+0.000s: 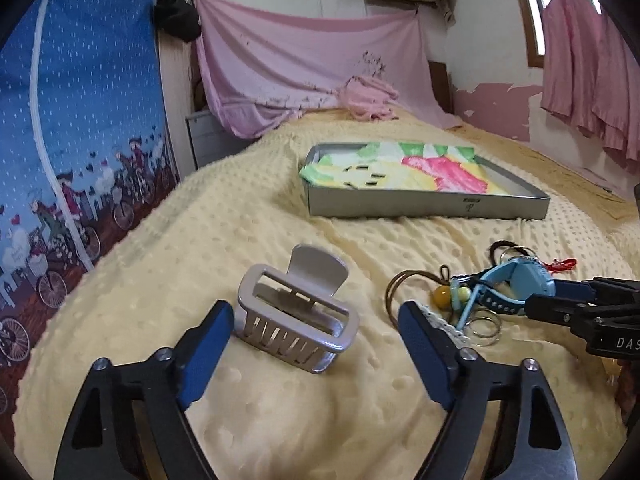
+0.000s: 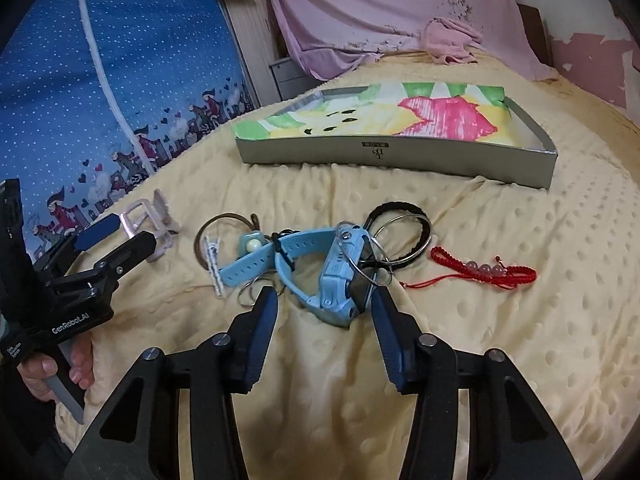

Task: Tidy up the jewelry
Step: 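Grasp the beige claw clip with the left tool while the right tool grasps the blue watch, then carry the claw clip with the left tool while the right tool carries the watch to the tray, then open the left tool over the tray while the right tool releases the watch there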

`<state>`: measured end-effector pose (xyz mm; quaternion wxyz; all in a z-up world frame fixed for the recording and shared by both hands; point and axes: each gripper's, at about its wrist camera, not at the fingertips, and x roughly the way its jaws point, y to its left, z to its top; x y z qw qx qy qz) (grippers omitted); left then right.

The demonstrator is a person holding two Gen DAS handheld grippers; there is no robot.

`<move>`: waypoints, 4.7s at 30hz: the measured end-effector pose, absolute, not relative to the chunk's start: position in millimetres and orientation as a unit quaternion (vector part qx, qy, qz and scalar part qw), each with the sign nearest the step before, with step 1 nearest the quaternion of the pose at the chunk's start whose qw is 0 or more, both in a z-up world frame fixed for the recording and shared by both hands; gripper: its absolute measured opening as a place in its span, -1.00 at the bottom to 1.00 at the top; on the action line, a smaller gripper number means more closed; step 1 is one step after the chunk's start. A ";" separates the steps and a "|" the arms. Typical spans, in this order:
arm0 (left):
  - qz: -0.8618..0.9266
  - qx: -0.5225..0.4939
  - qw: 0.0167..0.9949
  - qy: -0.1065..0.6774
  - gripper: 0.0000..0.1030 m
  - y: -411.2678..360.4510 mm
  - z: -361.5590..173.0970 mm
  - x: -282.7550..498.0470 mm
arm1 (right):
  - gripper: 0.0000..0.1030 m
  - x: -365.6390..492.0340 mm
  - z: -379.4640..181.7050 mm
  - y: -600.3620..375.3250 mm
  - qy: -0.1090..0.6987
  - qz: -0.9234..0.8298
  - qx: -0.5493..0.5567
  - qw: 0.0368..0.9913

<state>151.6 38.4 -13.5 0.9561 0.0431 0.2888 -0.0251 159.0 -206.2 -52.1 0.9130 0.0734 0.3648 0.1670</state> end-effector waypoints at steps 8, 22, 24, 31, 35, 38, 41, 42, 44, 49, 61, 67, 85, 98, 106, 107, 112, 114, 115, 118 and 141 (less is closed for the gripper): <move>-0.034 0.045 0.950 0.308 0.09 35.7 -21.5 157.9 | -0.17 174.6 -53.2 -194.8 0.362 0.166 0.064 0.915; -0.086 0.060 0.948 0.302 0.04 18.1 -22.4 145.5 | -0.44 176.6 -60.7 -207.2 0.357 0.164 0.105 0.914; -0.088 0.058 0.949 0.299 -0.30 17.2 -21.7 142.8 | -0.48 175.9 -61.3 -208.1 0.357 0.165 0.107 0.913; -0.098 0.046 0.951 0.289 -0.30 17.8 -25.0 137.5 | -0.52 164.4 -59.9 -217.7 0.361 0.184 0.132 0.904; -0.110 0.034 0.951 0.286 -0.30 14.4 -23.9 128.6 | -0.53 155.0 -62.1 -231.7 0.372 0.202 0.182 0.888; -0.120 0.024 0.951 0.285 -0.31 9.8 -21.9 120.0 | -0.53 149.5 -62.3 -237.0 0.374 0.213 0.209 0.878; -0.123 0.017 0.950 0.286 -0.30 5.9 -20.9 114.1 | -0.56 147.1 -62.2 -236.0 0.379 0.226 0.227 0.868; -0.124 0.015 0.950 0.287 -0.30 5.1 -20.9 112.7 | -0.56 145.1 -61.1 -234.8 0.376 0.226 0.223 0.871; -0.123 0.011 0.950 0.287 -0.31 4.5 -20.5 111.2 | -0.57 142.3 -57.9 -233.0 0.369 0.221 0.209 0.878; -0.124 -0.005 0.951 0.285 -0.31 4.0 -17.7 109.1 | -0.57 134.8 -36.9 -226.5 0.343 0.189 0.131 0.911; -0.151 -0.003 0.945 0.289 -0.31 -9.0 -16.0 104.6 | -0.58 136.4 -27.4 -263.9 0.386 0.157 0.126 0.900; -0.175 -0.015 0.941 0.290 -0.31 -13.9 -13.7 89.5 | -0.59 117.9 -27.0 -271.8 0.431 0.157 0.094 0.884; -0.199 -0.018 0.929 0.312 -0.31 -30.5 -29.8 16.6 | -0.59 45.5 -47.5 -277.7 0.482 0.184 0.141 0.845; -0.200 -0.043 0.933 0.296 -0.30 -28.2 -2.9 38.8 | -0.65 63.9 -17.5 -271.1 0.455 0.209 0.141 0.854; -0.178 -0.064 0.938 0.291 -0.30 -18.0 4.4 85.4 | -0.65 112.9 -0.9 -267.5 0.434 0.209 0.114 0.869; -0.176 -0.064 0.938 0.291 -0.30 -18.0 6.0 91.9 | -0.65 120.1 0.2 -268.9 0.430 0.209 0.119 0.870; -0.164 -0.061 0.944 0.279 -0.30 -20.8 17.7 134.4 | -0.65 156.0 6.9 -277.0 0.398 0.204 0.144 0.883; -0.160 -0.065 0.946 0.275 -0.30 -21.5 21.6 152.0 | -0.65 173.8 11.3 -281.7 0.380 0.200 0.156 0.890; -0.158 -0.067 0.947 0.272 -0.30 -22.3 23.1 163.4 | -0.65 180.9 13.1 -283.6 0.373 0.198 0.160 0.892; -0.151 -0.068 0.950 0.265 -0.30 -26.8 26.7 197.3 | -0.65 208.1 18.9 -290.2 0.345 0.183 0.169 0.905; -0.102 -0.078 0.934 0.333 -0.29 -37.7 -3.2 318.3 | -0.64 328.0 -29.3 -278.8 0.344 0.113 0.145 0.921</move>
